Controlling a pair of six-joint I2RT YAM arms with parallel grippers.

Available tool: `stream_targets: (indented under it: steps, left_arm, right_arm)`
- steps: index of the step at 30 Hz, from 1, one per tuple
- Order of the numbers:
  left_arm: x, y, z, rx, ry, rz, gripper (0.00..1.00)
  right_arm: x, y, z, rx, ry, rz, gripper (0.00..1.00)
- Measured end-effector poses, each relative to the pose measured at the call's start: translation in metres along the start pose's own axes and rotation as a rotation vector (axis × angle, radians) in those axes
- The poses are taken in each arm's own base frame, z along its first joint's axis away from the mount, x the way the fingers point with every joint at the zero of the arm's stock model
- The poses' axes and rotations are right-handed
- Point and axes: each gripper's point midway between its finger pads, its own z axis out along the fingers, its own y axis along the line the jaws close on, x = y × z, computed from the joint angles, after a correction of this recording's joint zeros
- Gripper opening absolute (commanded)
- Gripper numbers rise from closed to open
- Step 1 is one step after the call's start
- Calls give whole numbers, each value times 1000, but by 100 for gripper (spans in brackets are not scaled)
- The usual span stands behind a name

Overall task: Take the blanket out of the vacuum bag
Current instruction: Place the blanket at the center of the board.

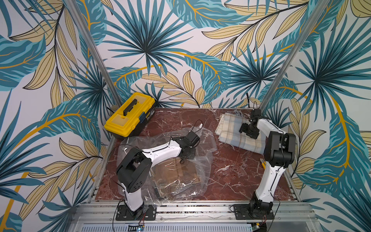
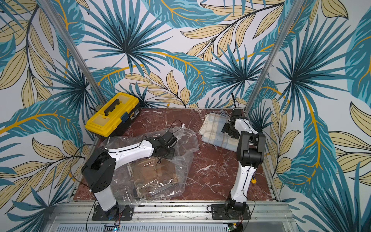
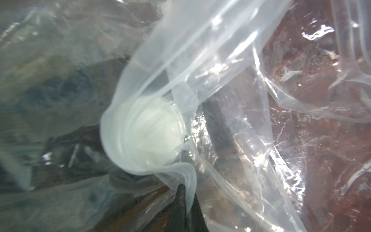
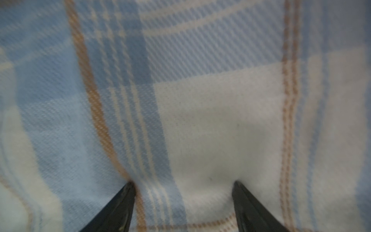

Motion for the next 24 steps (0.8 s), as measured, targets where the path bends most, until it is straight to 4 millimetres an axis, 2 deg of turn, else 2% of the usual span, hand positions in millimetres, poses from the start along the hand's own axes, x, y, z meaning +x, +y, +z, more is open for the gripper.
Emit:
stream_targets:
  steps: [9, 17, 20, 22, 24]
  left_arm:
    - [-18, -11, -57, 107, -105, -4, 0]
    - [-29, -22, -99, 212, -189, -6, 0]
    - [-30, -23, -110, 235, -207, -15, 0]
    - [-26, -21, -113, 241, -208, -25, 0]
    - [-19, -16, -111, 229, -196, -42, 0]
  right_arm:
    - [-29, 5, -1, -27, -42, -1, 78]
    - [-36, 10, -2, -50, -69, -37, 77]
    - [-30, 7, -21, -60, -116, -50, 78]
    - [-25, 5, -50, -75, -155, -53, 79]
    - [-29, 9, -89, -116, -221, -50, 79]
